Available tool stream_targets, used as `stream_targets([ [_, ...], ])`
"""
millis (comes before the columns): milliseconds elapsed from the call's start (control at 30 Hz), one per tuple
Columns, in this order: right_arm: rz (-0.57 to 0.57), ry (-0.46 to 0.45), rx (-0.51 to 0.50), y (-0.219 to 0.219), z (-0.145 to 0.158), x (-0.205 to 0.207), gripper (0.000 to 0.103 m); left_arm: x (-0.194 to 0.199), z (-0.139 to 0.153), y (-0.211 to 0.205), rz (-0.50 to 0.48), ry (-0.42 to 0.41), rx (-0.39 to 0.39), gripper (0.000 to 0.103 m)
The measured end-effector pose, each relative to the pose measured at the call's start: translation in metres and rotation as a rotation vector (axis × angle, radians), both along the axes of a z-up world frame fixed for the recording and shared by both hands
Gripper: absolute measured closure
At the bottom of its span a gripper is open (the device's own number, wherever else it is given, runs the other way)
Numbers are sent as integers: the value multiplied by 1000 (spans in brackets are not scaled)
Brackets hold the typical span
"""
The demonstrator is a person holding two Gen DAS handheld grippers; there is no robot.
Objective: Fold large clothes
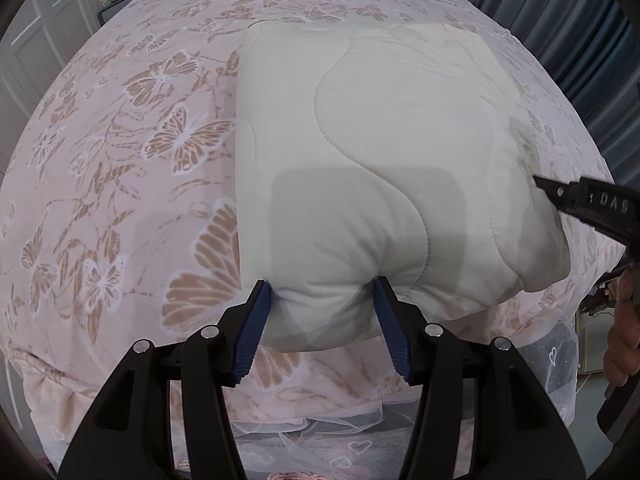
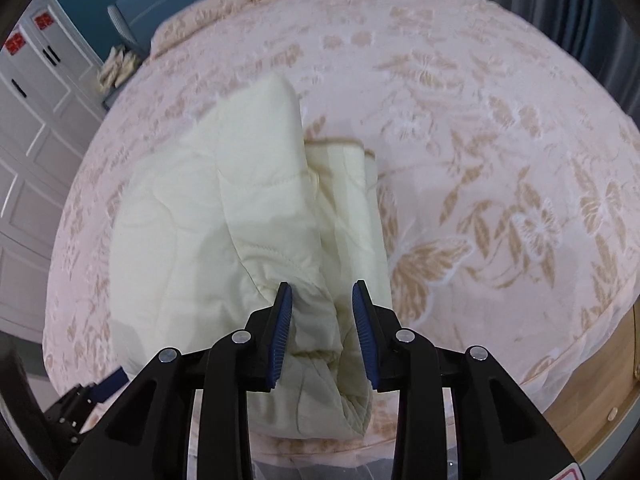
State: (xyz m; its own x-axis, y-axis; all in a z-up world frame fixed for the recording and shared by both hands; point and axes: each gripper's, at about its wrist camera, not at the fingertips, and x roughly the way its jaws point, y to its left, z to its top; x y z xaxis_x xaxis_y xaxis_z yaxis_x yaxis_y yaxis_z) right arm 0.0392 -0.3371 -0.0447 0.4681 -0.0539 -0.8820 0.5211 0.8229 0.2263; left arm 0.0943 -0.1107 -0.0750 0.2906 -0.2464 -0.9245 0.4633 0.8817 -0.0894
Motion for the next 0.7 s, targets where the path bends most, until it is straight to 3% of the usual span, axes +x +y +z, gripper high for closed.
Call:
stream_targets([
  [200, 43, 44, -3, 3, -16, 13, 70, -1, -3, 0, -4, 0, 10, 50],
  [267, 62, 43, 9, 2, -23, 15, 91, -1, -2, -1, -3, -3, 12, 50],
  [333, 65, 24, 8, 3, -20, 10, 99, -2, -1, -1, 1, 0, 7, 50],
  [467, 53, -5, -37, 5, -5, -11, 100, -2, 5, 3, 8, 14, -25, 52],
  [633, 63, 132, -44, 4, -58, 0, 100, -4, 4, -1, 0, 20, -29, 52],
  [700, 54, 145, -51, 5, -66, 5, 99, -6, 0, -5, -9, 20, -17, 50],
])
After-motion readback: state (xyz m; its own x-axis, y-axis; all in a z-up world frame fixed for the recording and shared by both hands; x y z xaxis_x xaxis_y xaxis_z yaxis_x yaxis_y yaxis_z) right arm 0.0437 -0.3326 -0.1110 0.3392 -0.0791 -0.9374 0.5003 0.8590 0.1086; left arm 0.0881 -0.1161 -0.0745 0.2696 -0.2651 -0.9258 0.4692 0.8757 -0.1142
